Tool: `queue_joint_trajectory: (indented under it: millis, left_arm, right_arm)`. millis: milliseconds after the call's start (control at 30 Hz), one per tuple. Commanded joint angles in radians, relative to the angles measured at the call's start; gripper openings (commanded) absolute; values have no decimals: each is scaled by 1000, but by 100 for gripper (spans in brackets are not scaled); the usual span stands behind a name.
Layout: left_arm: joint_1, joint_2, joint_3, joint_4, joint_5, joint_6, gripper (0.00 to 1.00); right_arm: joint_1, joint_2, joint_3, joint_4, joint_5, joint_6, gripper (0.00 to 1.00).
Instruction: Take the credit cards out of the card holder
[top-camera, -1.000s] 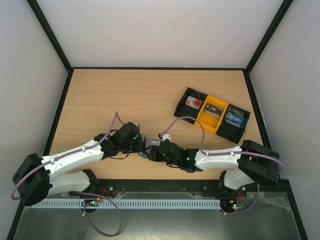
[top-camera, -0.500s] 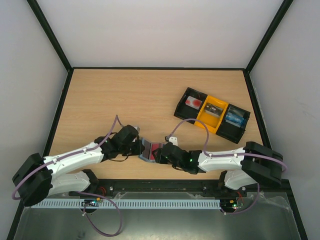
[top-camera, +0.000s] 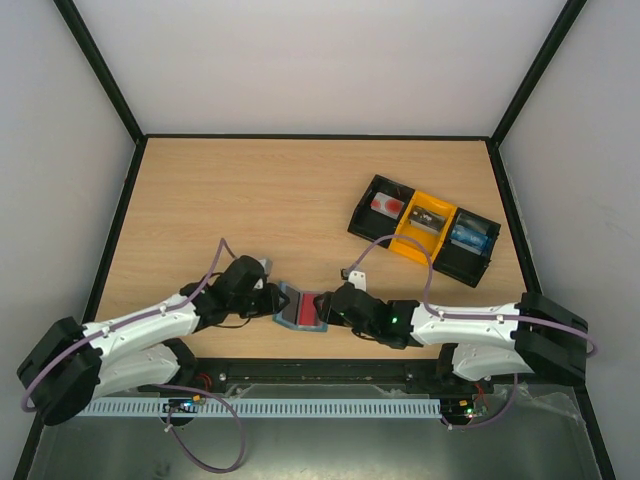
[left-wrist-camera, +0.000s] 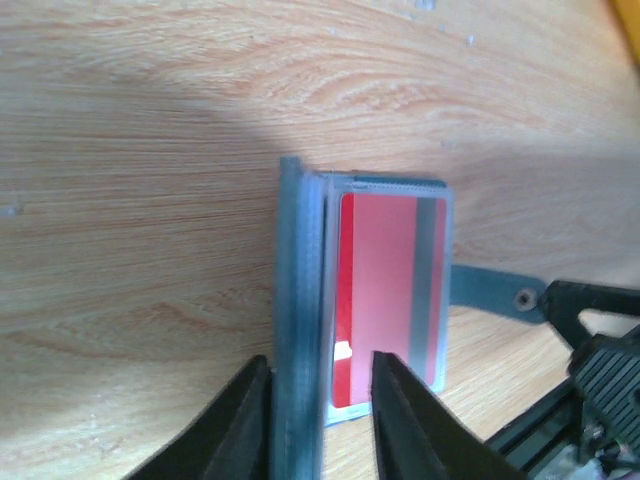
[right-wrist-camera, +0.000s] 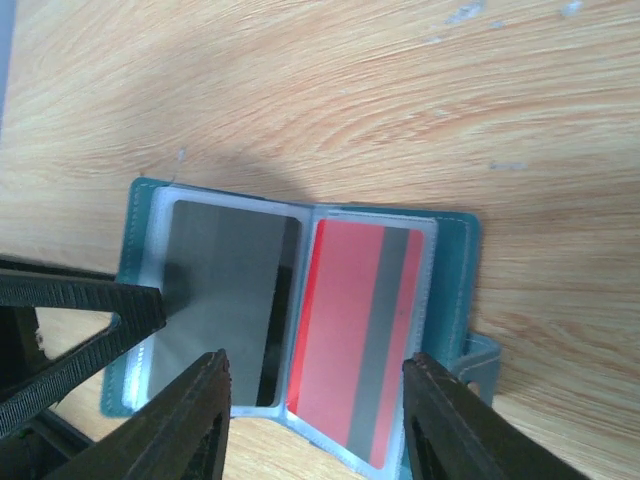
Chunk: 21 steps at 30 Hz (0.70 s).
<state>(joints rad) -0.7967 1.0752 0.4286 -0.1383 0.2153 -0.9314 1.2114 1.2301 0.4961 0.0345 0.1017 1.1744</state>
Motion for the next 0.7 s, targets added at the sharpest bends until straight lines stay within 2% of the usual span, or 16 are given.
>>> queue_joint_trajectory:
  millis: [0, 133, 267, 400, 500, 667]
  left_arm:
    - [7, -66, -12, -24, -23, 0, 35]
    - [8, -114, 4, -98, -70, 13, 48]
    - [8, -154, 21, -132, -124, 25, 50]
    - [10, -145, 18, -119, -115, 30, 50]
    - [11, -121, 3, -85, -84, 37, 48]
    - [24, -73, -45, -24, -65, 47, 33]
  right_arm:
    - [-1, -17, 4, 65, -25, -4, 43]
    - [-1, 29, 21, 148, -118, -4, 34]
    - [-1, 106, 49, 204, -153, -14, 30]
    - [-1, 201, 110, 172, -141, -52, 27]
    - [-2, 253, 130, 176, -121, -70, 26]
    - [-11, 330, 130, 237, -159, -85, 19]
